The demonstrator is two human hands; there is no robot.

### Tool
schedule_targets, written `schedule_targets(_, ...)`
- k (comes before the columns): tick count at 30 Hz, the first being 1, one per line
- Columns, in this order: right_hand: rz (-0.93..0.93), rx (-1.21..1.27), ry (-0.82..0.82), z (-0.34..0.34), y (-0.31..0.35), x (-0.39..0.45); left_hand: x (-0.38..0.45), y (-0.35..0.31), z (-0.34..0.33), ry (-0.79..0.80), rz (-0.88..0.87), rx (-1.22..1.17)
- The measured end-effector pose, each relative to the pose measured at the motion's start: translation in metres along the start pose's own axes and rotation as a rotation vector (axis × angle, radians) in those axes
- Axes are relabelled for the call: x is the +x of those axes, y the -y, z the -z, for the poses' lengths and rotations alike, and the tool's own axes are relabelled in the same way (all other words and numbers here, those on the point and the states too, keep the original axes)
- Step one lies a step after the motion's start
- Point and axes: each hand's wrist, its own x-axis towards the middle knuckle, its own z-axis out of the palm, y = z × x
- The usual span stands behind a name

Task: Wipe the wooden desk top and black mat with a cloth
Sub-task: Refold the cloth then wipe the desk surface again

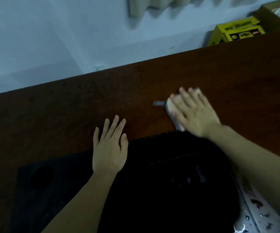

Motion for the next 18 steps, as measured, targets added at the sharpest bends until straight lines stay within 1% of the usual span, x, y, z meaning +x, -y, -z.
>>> schedule_targets(2,-0.177,0.087,0.048,0.009,0.001,0.029,-0.001,0.000,-0.001,-0.012,-0.005,-0.008)
schedule_targets(4,-0.230,0.107,0.057,0.012,0.021,0.034,0.000,0.001,-0.001,-0.011,-0.003,-0.004)
schedule_targets(6,-0.143,0.090,0.063,0.006,0.047,0.010,0.001,0.001,-0.001,0.001,0.001,0.001)
schedule_targets(9,0.077,0.048,-0.009,-0.009,0.077,-0.059,0.000,0.001,0.001,0.004,0.002,0.002)
schedule_targets(10,0.147,0.059,-0.013,-0.013,0.079,-0.083,0.000,0.000,0.000,-0.001,-0.001,0.003)
schedule_targets(12,0.258,0.062,0.046,-0.023,0.071,-0.120,-0.001,0.000,-0.001,-0.015,-0.008,0.013)
schedule_targets(14,0.304,0.050,0.049,-0.026,0.047,-0.127,-0.001,0.000,-0.002,-0.018,-0.009,0.016)
schedule_targets(16,0.229,0.015,0.025,-0.021,0.021,-0.105,0.000,0.000,-0.002,-0.011,-0.010,0.018)
schedule_targets(18,0.040,-0.014,-0.037,-0.013,0.003,-0.065,-0.001,0.001,-0.002,-0.016,-0.013,0.020)
